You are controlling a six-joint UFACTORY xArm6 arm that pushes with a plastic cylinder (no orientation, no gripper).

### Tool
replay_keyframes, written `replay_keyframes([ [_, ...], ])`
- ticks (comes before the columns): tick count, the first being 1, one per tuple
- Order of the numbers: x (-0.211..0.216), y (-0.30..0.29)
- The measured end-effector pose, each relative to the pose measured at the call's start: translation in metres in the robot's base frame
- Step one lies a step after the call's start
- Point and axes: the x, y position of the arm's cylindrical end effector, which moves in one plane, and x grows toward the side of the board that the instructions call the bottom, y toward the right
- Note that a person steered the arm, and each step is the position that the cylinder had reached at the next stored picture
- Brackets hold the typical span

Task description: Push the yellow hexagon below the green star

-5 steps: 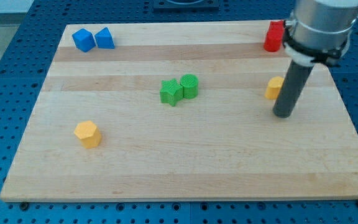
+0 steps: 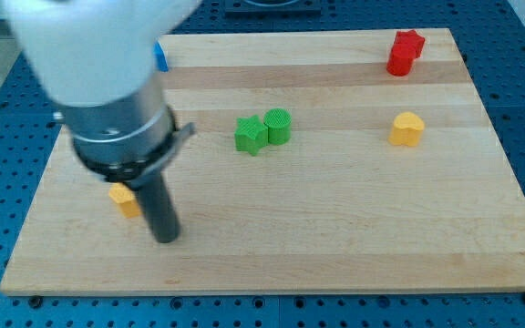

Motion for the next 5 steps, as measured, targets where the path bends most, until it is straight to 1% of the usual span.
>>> replay_keyframes([
  [1,0.0,-0.043],
  [2,-0.015,-0.058],
  [4,-0.048,-0.049],
  [5,-0.062,-0.03],
])
